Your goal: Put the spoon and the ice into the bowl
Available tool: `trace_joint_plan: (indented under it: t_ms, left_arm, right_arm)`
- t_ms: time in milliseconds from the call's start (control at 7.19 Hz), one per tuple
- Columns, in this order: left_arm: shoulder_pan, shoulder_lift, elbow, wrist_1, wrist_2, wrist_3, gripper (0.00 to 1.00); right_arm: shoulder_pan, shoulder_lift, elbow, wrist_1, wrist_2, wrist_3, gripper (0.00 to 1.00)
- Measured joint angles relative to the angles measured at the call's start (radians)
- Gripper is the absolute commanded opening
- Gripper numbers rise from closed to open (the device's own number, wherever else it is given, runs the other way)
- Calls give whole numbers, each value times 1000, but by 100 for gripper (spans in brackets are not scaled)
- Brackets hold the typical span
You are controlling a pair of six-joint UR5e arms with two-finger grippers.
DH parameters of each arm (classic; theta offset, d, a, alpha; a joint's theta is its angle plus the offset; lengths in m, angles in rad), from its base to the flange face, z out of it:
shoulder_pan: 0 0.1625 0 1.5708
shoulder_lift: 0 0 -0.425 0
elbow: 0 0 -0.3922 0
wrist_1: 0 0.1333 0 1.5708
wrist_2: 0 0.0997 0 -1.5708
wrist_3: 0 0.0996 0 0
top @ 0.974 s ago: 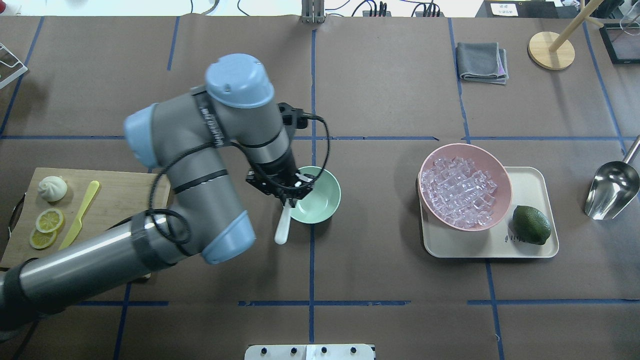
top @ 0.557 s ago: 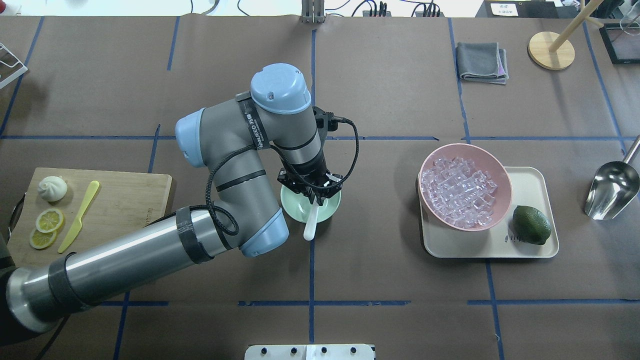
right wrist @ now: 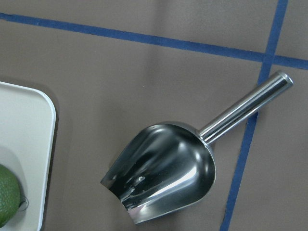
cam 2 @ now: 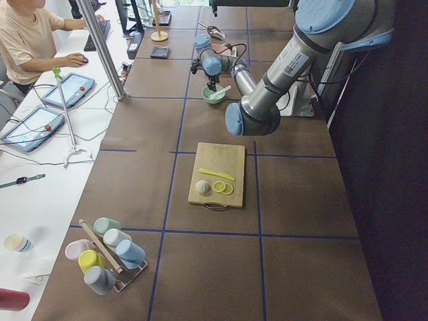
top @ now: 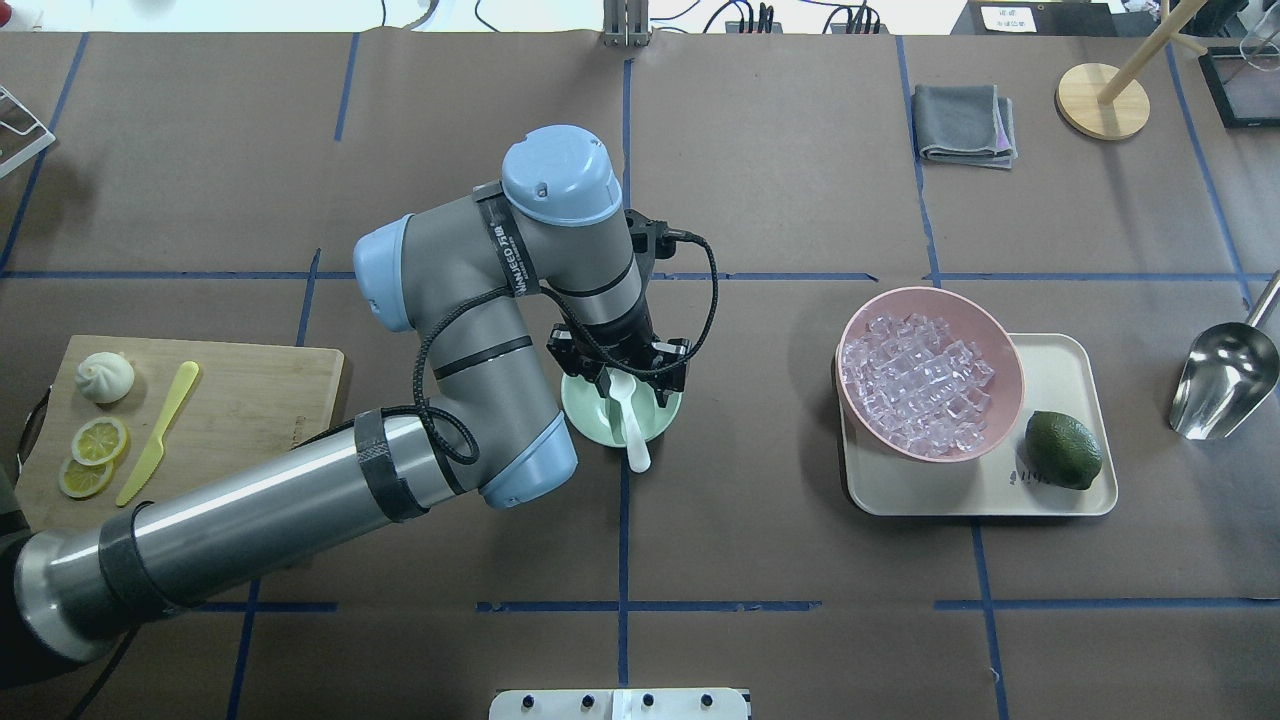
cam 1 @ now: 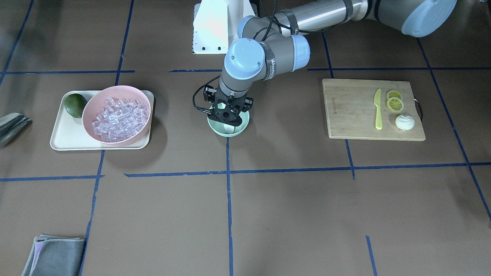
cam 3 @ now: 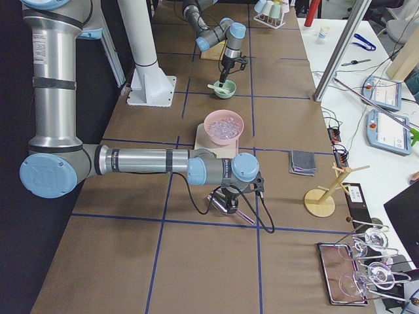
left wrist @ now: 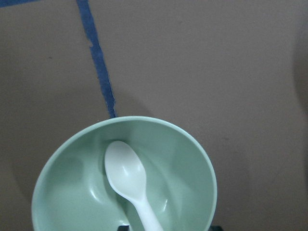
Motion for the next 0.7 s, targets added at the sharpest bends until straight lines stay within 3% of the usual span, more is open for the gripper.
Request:
trace_joint_plan:
  t_ms: [278, 557, 696]
  left_arm:
    - [-58, 72, -102, 4, -7, -2, 72]
    - [-176, 224, -257, 5, -16, 3, 72]
    - [-252, 303, -305, 3, -48, 34, 74]
  right_arm:
    - [-34, 23, 12, 69, 0, 87, 100]
    - [-142, 75, 75, 246, -26, 489, 99]
    - [-236, 112, 139, 308, -90, 757, 99]
